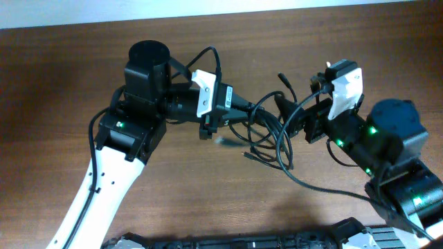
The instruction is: Untangle cables
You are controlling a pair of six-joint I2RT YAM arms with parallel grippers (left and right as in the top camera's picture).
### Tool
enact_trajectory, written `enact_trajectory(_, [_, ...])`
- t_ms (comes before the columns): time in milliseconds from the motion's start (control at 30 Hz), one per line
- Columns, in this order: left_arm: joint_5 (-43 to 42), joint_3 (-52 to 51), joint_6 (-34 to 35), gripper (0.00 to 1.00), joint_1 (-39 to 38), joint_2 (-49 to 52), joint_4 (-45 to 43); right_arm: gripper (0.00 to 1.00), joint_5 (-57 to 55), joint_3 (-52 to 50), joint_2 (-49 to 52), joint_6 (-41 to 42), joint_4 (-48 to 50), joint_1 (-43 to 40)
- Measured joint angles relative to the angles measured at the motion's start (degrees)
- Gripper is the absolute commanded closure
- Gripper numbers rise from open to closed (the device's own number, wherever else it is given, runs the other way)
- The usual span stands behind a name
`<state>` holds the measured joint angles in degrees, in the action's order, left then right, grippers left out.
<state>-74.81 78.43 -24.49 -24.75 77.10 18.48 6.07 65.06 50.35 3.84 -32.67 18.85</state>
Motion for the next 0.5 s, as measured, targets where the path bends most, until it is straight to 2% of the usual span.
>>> enact_trajectory(200, [-0.7, 0.0, 0.02, 1.0, 0.07, 0.0, 1.07, 0.01, -11.28, 0.0, 1.33, 0.02, -3.32, -0.02])
enact_trajectory(500, [12.15, 0.0, 0.5, 1.0, 0.07, 0.0, 6.23, 0.01, -17.25, 0.0, -0.11, 0.0, -3.58, -0.02])
